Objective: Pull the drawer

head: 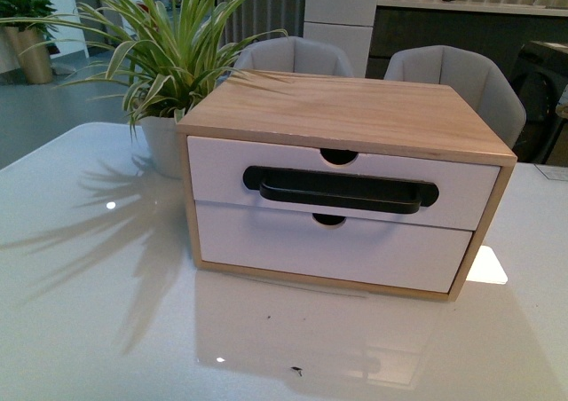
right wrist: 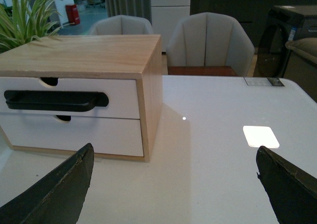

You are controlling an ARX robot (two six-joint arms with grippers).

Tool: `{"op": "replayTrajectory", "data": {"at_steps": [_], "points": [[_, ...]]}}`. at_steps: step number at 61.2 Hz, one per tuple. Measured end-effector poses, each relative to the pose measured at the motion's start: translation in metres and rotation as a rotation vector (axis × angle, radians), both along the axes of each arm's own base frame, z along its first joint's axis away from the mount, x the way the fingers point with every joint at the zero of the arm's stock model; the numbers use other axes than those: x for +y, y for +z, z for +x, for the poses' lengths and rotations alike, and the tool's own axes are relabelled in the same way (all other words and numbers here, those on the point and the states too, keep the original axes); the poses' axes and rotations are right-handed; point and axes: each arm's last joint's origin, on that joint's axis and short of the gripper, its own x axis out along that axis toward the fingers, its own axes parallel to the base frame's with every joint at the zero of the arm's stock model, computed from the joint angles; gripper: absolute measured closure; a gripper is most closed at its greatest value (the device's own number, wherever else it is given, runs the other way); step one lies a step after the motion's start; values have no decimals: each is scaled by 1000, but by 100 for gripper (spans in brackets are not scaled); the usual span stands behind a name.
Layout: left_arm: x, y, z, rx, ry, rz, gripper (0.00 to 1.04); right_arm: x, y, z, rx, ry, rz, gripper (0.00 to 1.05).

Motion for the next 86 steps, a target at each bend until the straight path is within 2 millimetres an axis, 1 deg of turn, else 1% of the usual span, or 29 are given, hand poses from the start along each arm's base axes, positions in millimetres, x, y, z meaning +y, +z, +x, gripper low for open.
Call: {"op": "replayTrajectory", "data": {"at_steps": [86], "points": [[0,0,0,0,0,0,7,0,0,0,0,0,0,9]]}}
